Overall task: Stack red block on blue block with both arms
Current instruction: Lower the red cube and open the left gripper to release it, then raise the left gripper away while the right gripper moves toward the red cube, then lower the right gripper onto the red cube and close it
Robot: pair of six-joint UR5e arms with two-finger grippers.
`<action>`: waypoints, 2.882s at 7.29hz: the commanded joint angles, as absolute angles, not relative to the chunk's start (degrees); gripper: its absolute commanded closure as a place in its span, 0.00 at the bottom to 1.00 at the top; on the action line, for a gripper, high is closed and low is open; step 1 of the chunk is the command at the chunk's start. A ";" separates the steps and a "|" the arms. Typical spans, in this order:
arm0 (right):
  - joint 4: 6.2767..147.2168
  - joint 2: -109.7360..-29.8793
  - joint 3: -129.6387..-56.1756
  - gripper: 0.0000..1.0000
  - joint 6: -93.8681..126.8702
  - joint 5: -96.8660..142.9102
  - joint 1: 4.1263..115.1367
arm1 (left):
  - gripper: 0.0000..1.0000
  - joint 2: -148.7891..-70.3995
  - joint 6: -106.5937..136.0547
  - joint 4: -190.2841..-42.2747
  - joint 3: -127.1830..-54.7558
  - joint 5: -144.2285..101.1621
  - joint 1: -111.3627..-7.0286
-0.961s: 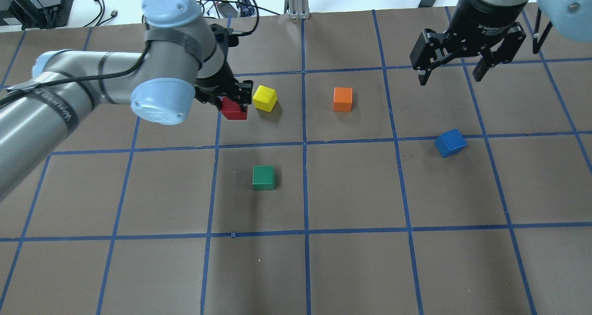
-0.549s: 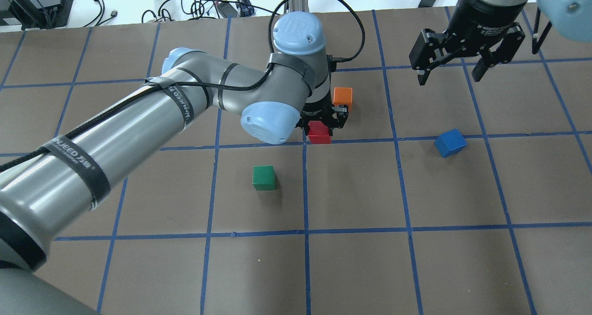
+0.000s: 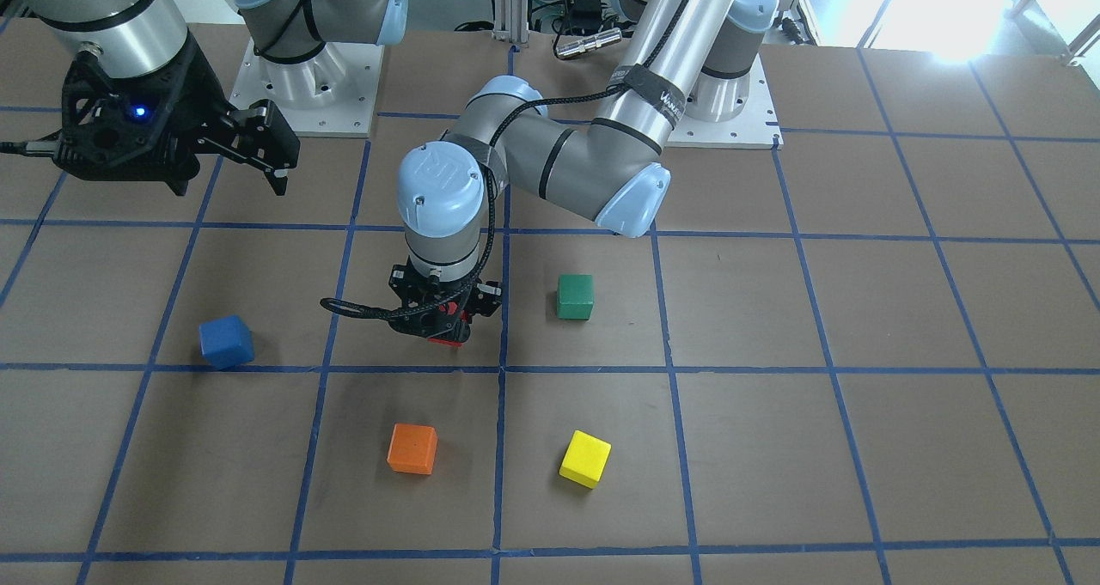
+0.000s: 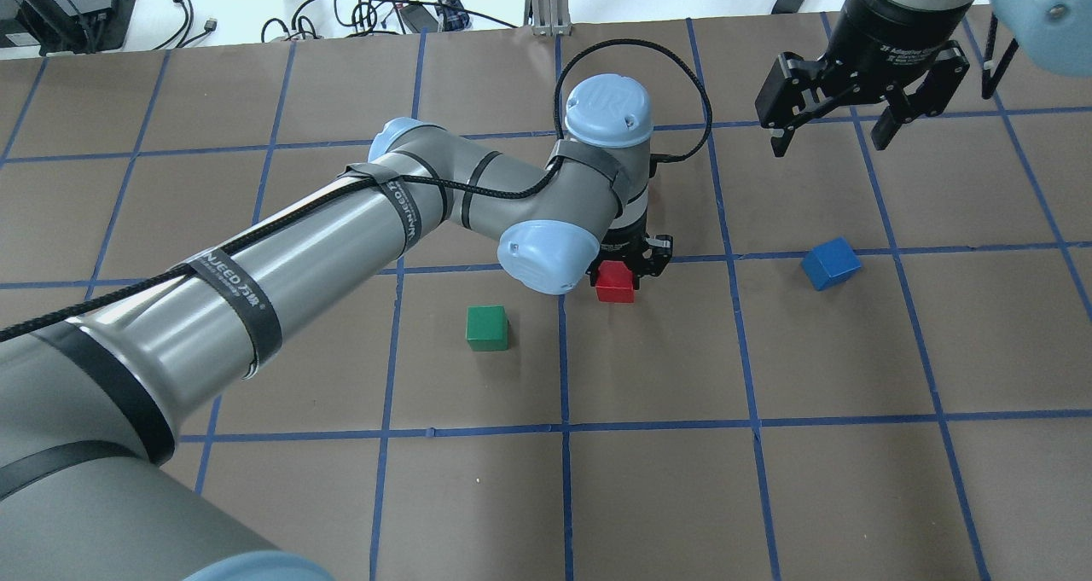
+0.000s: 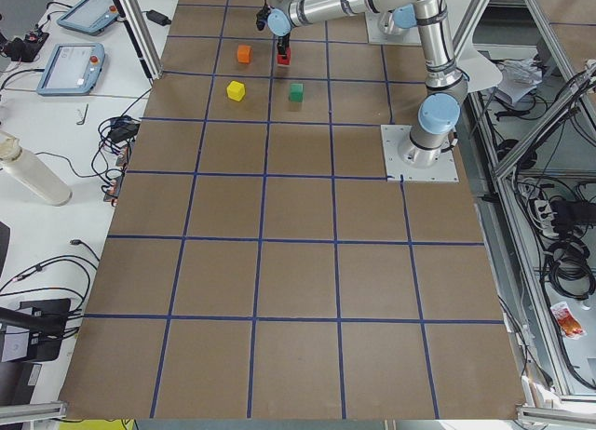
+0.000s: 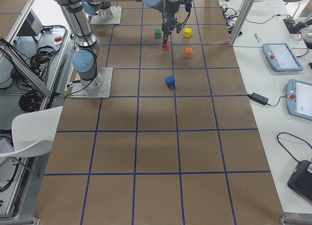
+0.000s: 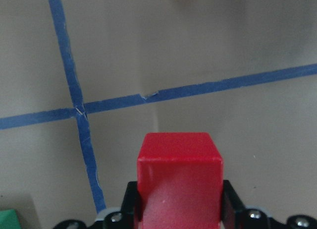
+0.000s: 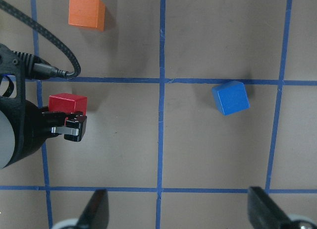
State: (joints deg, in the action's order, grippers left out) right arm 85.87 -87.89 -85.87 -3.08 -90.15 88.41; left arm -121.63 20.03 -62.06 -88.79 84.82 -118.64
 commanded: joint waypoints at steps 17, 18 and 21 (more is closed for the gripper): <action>125.66 -65.58 -103.35 0.00 39.55 -86.74 105.82 | 0.00 -93.78 -5.45 -90.09 -85.96 89.03 -85.34; 125.77 -65.57 -103.97 0.00 39.55 -86.75 105.82 | 0.00 -93.87 -5.45 -89.74 -85.96 89.03 -85.43; 126.47 -65.56 -105.73 0.29 39.81 -86.66 105.91 | 0.00 -93.87 -5.45 -89.65 -85.96 89.03 -85.34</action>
State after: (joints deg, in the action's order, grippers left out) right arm 126.32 -65.44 -105.16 39.55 -86.66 105.87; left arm -93.84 -5.45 -89.70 -85.95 89.03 -85.33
